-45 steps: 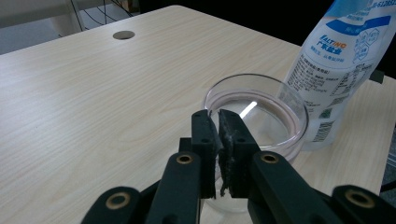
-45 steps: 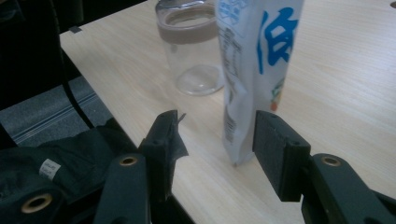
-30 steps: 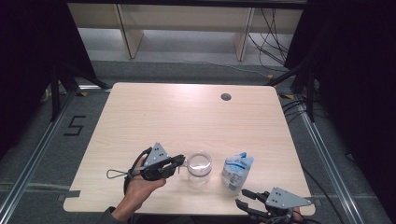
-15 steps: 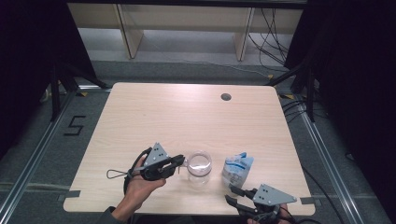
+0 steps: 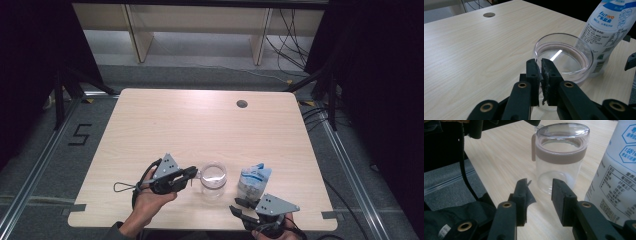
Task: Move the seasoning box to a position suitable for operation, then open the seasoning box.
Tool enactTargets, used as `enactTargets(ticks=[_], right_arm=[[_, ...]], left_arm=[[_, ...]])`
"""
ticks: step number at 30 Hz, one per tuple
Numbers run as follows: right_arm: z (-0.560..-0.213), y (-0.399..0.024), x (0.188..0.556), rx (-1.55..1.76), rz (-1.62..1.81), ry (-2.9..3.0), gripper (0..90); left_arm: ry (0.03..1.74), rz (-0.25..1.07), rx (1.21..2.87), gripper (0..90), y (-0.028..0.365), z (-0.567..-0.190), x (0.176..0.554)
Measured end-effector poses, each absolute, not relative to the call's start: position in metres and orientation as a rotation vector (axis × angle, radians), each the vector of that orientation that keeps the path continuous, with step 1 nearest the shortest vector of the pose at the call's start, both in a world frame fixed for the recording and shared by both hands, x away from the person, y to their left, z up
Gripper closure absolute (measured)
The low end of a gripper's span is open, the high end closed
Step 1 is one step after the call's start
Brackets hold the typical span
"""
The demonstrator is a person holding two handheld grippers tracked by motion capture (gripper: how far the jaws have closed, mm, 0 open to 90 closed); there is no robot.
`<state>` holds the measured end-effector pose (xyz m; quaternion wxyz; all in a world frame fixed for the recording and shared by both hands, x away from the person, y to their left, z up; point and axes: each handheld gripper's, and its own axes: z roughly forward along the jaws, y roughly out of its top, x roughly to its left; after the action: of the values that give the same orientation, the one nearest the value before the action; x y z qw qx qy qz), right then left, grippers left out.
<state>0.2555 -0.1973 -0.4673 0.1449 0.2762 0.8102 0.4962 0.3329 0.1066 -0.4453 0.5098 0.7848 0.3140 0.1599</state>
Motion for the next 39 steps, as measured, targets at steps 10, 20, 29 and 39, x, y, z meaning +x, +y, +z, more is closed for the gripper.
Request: enactTargets(ticks=[10,20,29,39], right_arm=[[-0.470,-0.186,0.258,0.796,1.432,2.340,70.8],[-0.473,-0.175,0.264,0.790,1.395,2.334,77.3],[-0.474,-0.172,0.270,0.799,1.370,2.308,81.2],[-0.473,-0.168,0.273,0.770,1.359,2.284,85.7]], left_arm=[[0.750,0.389,1.893,84.0,0.107,-0.446,0.332],[0.741,0.389,1.881,84.1,0.107,-0.447,0.332],[0.744,0.390,1.873,84.0,0.107,-0.448,0.332],[0.739,0.388,1.870,84.0,0.107,-0.448,0.332]])
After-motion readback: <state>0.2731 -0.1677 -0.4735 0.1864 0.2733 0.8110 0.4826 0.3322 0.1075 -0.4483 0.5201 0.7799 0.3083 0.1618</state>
